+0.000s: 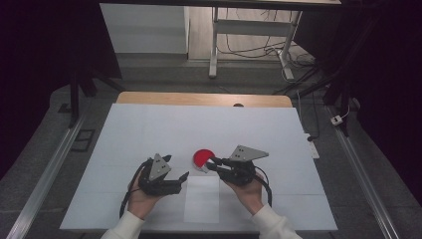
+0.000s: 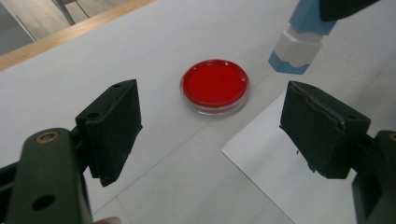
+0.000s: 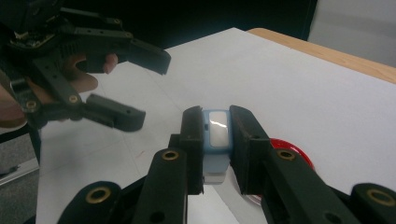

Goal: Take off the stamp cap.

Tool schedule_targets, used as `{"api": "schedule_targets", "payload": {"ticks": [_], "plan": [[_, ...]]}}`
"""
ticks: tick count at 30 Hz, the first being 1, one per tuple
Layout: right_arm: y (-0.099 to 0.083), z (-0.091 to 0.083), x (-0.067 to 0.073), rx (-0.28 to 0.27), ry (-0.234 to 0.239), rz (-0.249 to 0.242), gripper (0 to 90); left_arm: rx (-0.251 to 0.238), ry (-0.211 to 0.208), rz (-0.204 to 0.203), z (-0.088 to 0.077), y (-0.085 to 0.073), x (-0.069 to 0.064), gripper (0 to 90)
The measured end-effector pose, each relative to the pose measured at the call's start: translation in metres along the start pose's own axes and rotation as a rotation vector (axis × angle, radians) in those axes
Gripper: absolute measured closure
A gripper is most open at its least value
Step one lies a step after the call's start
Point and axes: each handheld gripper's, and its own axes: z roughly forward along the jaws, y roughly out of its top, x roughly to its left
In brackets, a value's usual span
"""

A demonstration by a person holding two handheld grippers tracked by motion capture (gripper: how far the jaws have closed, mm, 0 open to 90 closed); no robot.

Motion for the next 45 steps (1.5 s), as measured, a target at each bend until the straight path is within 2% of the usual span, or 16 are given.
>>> {"api": "schedule_targets", "payload": {"ticks": [7,14,25,31,45], "plan": [[-0.001,0.002,0.001,0.002,-0.001,0.000,74.9,0.005,-0.028,0.026,0.011,0.003,-0.009,20.4],[-0.002,0.002,0.002,0.008,-0.003,-0.001,74.9,0.007,-0.039,0.043,0.015,0.005,-0.016,20.5],[-0.003,0.004,0.004,0.005,-0.004,0.003,74.9,0.016,-0.037,0.058,0.022,0.003,-0.023,21.9],[-0.003,0.005,0.005,0.001,-0.013,0.025,74.9,0.017,-0.029,0.057,0.026,0.003,-0.027,23.6],[-0.004,0.008,0.009,-0.003,-0.026,0.029,74.9,0.023,-0.023,0.069,0.038,0.001,-0.037,25.9]]}}
